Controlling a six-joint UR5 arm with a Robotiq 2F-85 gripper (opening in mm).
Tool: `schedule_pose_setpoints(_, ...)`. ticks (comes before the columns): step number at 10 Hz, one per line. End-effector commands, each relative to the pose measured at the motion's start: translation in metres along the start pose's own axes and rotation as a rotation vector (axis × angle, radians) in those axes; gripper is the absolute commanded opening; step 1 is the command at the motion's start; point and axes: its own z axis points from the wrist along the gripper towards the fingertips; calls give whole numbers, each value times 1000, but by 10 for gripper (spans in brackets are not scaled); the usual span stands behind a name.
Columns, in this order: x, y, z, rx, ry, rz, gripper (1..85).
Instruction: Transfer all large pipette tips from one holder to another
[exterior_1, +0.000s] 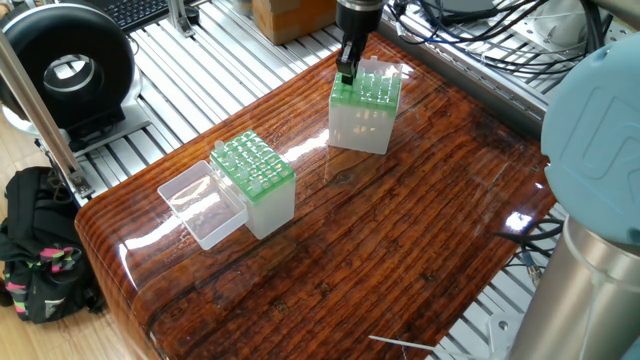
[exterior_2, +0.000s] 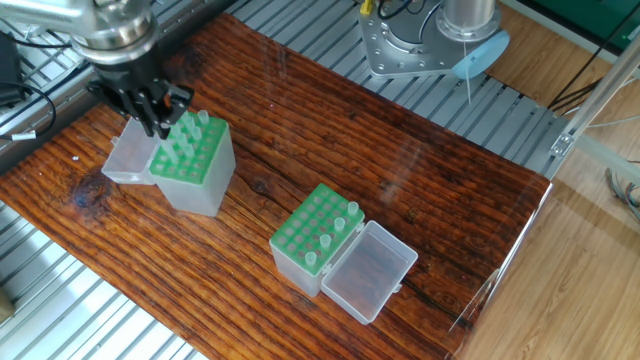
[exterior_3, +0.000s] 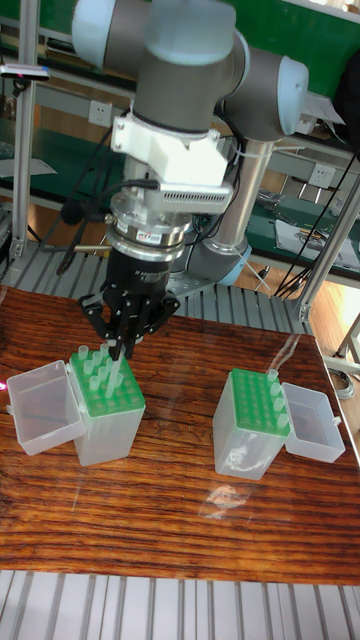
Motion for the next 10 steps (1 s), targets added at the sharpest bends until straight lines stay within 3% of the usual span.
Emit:
schedule_pose_setpoints(1, -6, 8, -32, -22, 3, 6, 10)
schedule_pose_setpoints(8, 1, 20, -96, -59, 25, 18, 10)
schedule_pose_setpoints(10, -6, 18, -109, -27, 7, 29, 10)
